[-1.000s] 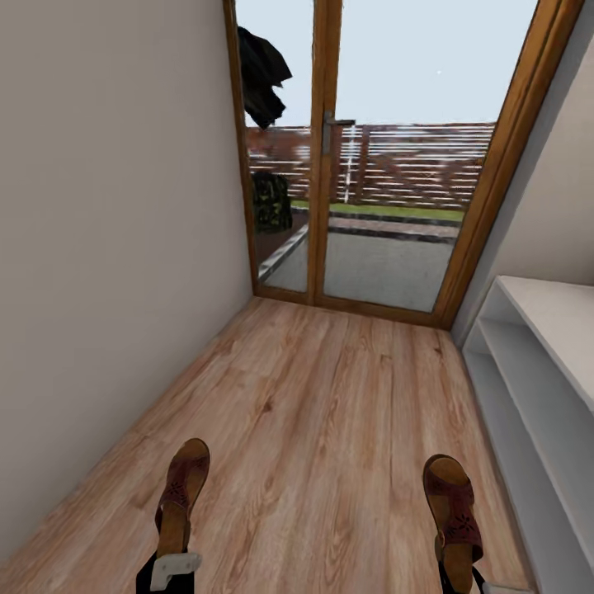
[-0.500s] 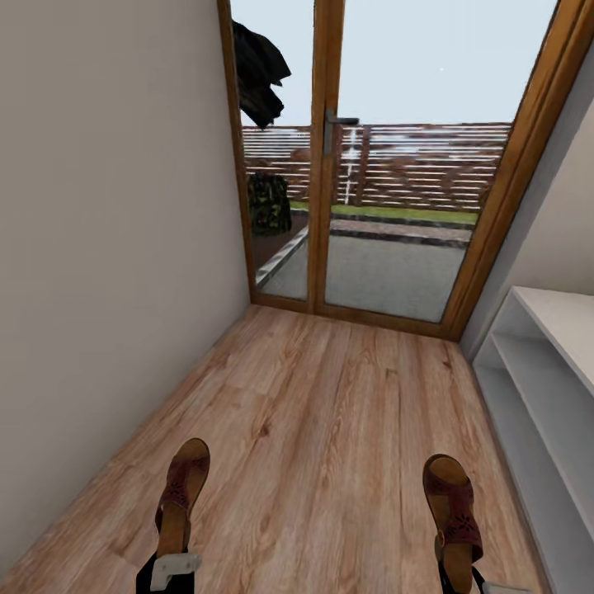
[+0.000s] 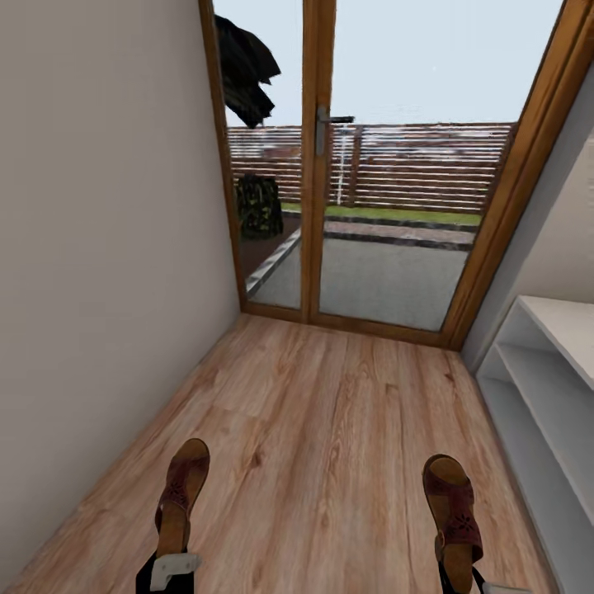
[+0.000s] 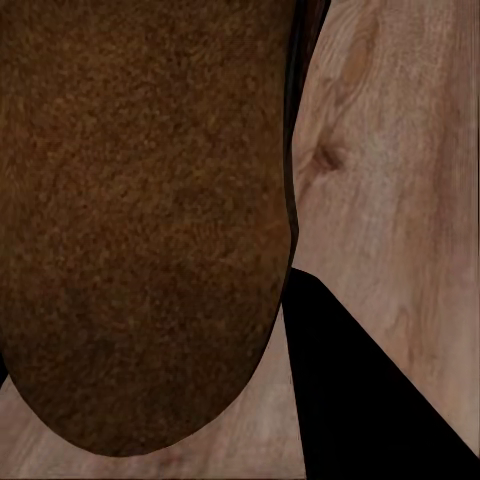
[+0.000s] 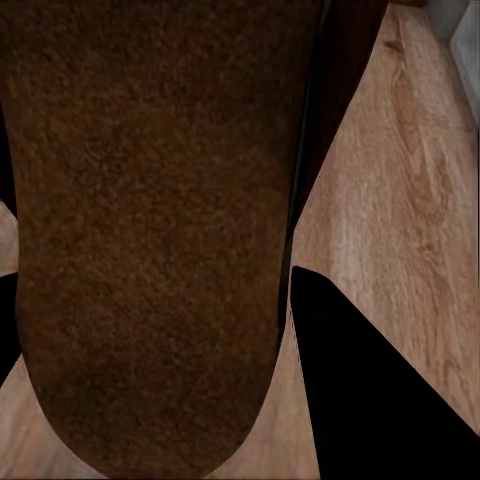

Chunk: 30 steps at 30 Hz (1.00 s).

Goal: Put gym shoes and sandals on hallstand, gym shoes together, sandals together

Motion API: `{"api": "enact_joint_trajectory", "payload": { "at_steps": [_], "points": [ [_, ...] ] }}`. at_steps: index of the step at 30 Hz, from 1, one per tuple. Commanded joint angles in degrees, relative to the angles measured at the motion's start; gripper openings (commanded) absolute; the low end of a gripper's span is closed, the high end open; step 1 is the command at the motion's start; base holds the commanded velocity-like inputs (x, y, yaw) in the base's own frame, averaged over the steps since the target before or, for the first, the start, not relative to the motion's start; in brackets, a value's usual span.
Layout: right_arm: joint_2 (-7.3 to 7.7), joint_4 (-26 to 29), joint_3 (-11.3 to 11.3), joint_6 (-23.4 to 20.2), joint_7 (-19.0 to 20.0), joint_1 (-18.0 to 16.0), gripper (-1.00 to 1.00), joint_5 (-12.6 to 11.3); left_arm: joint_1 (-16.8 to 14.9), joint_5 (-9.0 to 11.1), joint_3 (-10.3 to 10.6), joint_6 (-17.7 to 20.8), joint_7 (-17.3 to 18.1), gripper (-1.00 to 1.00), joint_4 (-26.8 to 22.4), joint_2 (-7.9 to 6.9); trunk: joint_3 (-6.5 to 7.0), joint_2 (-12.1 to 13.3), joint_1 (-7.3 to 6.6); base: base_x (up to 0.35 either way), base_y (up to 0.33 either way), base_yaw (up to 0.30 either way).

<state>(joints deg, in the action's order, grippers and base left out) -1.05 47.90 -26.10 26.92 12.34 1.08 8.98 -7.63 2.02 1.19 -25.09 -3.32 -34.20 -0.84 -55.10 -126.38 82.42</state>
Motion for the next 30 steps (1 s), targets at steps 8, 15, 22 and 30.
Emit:
{"api": "enact_joint_trajectory", "payload": {
  "at_steps": [8,15,22,30],
  "points": [
    [-0.09,0.1,-0.4,0.1,0.4,0.0,-1.0,0.3,0.0,0.0,0.1,-0.1,-0.2,-1.0,0.0,0.01,0.29,0.0,0.03,0.338,0.089,-0.259],
    [-0.09,0.1,-0.4,0.1,0.4,0.0,-1.0,0.3,0.0,0.0,0.1,-0.1,-0.2,-1.0,0.0,0.0,0.41,0.0,0.03,0.338,0.097,-0.088],
    [-0.09,0.1,-0.4,0.1,0.4,0.0,-1.0,0.3,0.0,0.0,0.1,-0.1,-0.2,-1.0,0.0,0.0,0.48,0.0,0.03,0.338,0.097,-0.057],
    [-0.09,0.1,-0.4,0.1,0.4,0.0,-1.0,0.3,0.0,0.0,0.1,-0.1,-0.2,-1.0,0.0,0.03,0.74,0.0,0.03,0.335,0.113,-0.212]
  ]
}}
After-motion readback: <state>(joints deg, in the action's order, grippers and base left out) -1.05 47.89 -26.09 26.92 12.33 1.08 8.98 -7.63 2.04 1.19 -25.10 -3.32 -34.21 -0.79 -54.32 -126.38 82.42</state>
